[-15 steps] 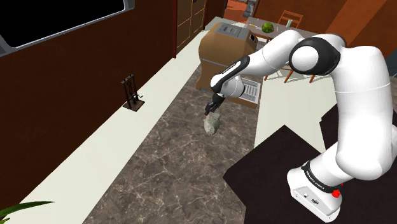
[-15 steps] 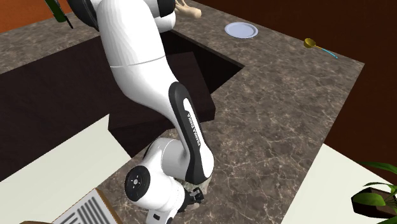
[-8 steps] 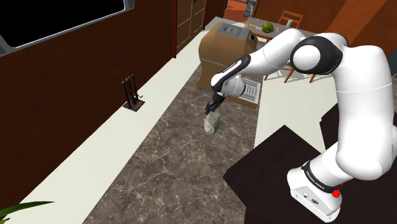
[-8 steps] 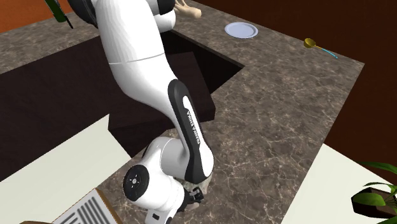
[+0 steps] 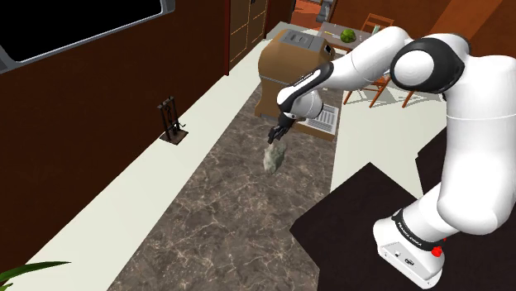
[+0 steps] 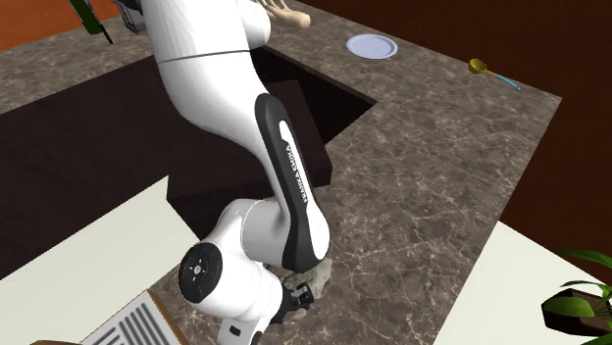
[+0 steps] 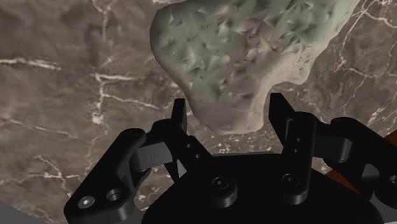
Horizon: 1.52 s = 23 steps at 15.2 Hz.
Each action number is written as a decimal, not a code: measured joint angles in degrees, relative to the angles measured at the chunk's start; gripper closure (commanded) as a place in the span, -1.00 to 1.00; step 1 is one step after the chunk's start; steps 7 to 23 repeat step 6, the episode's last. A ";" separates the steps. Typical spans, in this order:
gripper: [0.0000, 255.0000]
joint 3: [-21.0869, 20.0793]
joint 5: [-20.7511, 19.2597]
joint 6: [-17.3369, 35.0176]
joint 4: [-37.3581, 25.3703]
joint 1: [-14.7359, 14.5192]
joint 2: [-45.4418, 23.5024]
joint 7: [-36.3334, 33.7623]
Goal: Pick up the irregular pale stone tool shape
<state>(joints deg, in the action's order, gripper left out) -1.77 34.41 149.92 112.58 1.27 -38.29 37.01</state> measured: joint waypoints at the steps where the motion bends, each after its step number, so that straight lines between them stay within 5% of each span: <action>1: 1.00 0.18 -0.20 -0.43 0.38 -0.08 0.80 -0.24; 23: 1.00 1.04 -1.30 -2.59 1.29 -0.69 3.99 -1.83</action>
